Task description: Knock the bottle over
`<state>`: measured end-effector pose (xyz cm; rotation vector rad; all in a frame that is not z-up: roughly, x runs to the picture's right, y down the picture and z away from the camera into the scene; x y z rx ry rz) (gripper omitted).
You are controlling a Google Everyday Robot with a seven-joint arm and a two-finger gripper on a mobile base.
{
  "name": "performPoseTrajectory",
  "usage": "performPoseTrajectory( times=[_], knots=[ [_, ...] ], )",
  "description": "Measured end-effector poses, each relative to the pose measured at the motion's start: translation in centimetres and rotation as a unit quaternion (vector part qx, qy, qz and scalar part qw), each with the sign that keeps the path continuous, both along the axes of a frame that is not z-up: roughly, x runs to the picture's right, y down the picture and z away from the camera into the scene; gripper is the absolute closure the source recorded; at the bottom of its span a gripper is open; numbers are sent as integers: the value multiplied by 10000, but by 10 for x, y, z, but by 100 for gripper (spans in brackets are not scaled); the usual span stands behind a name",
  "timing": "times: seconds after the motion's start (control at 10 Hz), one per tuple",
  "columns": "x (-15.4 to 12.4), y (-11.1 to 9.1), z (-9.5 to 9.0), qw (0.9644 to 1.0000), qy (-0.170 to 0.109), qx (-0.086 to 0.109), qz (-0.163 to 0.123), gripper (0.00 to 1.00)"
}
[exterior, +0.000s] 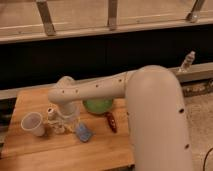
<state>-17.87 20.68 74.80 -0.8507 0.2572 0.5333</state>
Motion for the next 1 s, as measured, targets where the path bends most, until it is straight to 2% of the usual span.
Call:
performPoseTrajectory(
  times=[0.2,0.5,0.7,1.0],
  knots=[
    [-24,2,2,9997,-156,-95,-143,100],
    [-66,-14,12,9991,-340,-139,-212,100],
    [-78,-38,15,9992,-357,-5,-180,100],
    [-68,-93,29,9990,-342,267,113,100]
  ],
)
